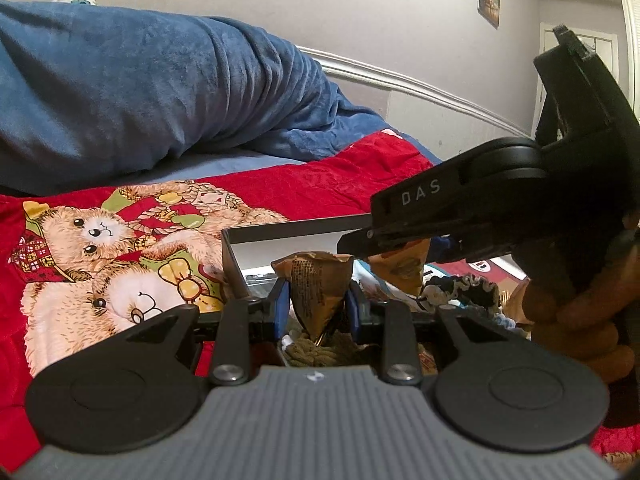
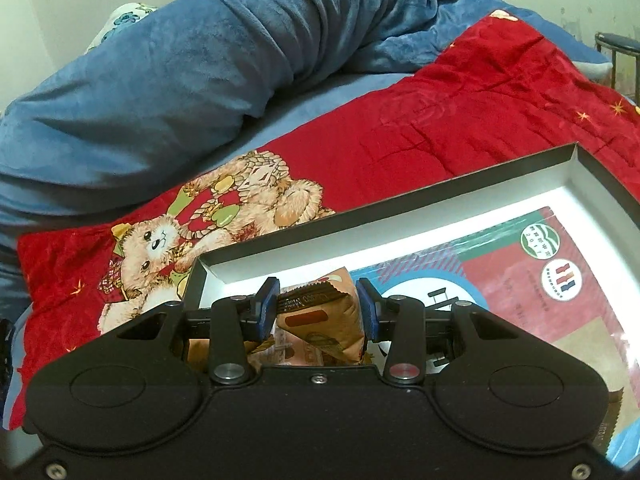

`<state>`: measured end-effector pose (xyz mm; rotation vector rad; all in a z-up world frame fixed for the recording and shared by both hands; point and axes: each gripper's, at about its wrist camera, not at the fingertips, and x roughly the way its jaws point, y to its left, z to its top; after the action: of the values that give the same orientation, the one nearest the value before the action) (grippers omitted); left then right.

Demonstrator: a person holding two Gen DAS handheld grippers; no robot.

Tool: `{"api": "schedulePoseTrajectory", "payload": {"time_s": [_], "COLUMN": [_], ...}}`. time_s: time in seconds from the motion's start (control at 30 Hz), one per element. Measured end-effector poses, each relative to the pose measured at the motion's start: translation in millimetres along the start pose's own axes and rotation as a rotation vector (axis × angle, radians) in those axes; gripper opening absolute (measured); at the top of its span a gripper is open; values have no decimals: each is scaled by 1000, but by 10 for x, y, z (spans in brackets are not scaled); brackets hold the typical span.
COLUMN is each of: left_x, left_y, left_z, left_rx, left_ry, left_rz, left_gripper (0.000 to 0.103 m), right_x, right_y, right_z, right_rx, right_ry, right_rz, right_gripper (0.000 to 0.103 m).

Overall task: Organize objects
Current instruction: 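Lower both triangles into the box and open both grippers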

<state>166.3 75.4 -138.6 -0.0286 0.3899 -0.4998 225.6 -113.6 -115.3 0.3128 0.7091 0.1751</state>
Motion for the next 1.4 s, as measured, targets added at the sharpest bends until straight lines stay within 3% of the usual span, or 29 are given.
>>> {"api": "schedulePoseTrajectory", "payload": {"time_s": [0.83,1.0,1.13,1.2,1.4], "left_x": [-17,-21,-86,-164,-481], "left_y": [40,56,72,80,-46], "left_z": [-12,-10,-2,12,111], "left_rx": [-23,-30,-45,-55,-70], "left_ry": [-5,-9,-46,-88,-160], "left_rz": [-27,-44,-52,-65,-93], "left_gripper": [40,42,63,68,78], "right_x": [26,23,-42,-147,-693], "right_y": [-94,-97,-83,-66,28], "right_z": [-73,-87,-82,-64,26], "right_rx": [28,31,32,28,-19], "right_ry": [37,27,6,-31,-158], "right_rz": [26,43,70,91,95], "right_gripper": [42,48,63,73,80]}}
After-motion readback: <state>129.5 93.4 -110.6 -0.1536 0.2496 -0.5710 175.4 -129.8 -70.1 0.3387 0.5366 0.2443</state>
